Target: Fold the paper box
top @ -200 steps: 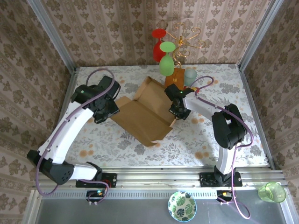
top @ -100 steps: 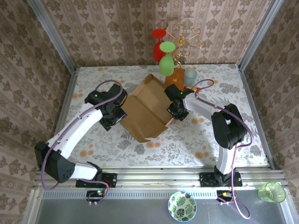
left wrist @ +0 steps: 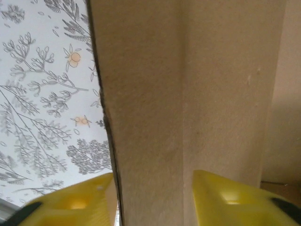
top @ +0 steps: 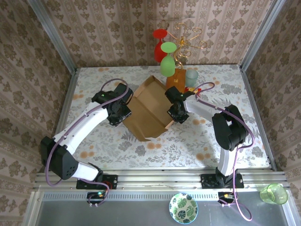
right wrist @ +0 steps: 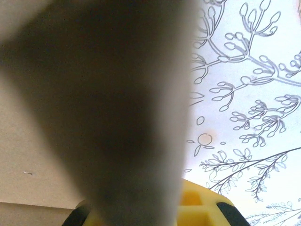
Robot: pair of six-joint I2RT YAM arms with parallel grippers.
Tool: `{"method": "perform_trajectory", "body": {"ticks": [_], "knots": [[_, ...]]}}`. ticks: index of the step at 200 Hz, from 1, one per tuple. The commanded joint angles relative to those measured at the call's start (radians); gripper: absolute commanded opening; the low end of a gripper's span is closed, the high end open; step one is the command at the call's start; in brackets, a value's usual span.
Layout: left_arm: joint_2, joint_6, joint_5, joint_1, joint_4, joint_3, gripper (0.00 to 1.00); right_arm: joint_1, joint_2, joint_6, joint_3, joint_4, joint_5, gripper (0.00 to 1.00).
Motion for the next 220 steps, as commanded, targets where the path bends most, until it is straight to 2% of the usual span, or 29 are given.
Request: {"method": "perform_trajectory", "body": {"ticks": [1,24,36,60,80,88,109,131,166,195,220], "knots": [[0.029,0.024,-0.059,-0.013,-0.003,0.014,0.26,0.012,-0.013,0.049,-0.025,0.005,-0.021,0.0],[0.066,0.052,-0.122,-0.017,-0.1,0.057,0.01,0.015,-0.027,0.062,-0.036,0.003,-0.025,0.0],[0.074,0.089,-0.151,-0.017,-0.125,0.069,0.0,0.016,-0.033,0.07,-0.038,0.002,-0.034,0.0],[0.106,0.177,-0.229,-0.016,-0.2,0.13,0.0,0.019,-0.056,0.083,-0.04,0.011,-0.076,0.42],[0.152,0.31,-0.294,-0.011,-0.262,0.207,0.0,0.028,-0.107,0.064,-0.021,-0.005,-0.088,0.6],[0.17,0.379,-0.31,-0.008,-0.274,0.241,0.0,0.031,-0.133,0.046,-0.012,-0.017,-0.085,0.64],[0.221,0.537,-0.372,-0.001,-0.325,0.335,0.0,0.036,-0.216,-0.035,0.007,-0.021,-0.07,0.67],[0.249,0.762,-0.396,-0.002,-0.281,0.393,0.0,0.041,-0.318,-0.167,-0.008,0.047,-0.032,0.66],[0.247,1.083,-0.394,-0.002,-0.171,0.428,0.0,0.005,-0.407,-0.543,-0.096,0.347,-0.064,0.64],[0.238,1.313,-0.369,-0.019,-0.066,0.445,0.0,-0.047,-0.444,-0.864,-0.16,0.568,-0.158,0.63],[0.249,1.519,-0.319,-0.043,0.019,0.445,0.0,-0.099,-0.467,-1.146,-0.305,0.87,-0.304,0.63]]}}
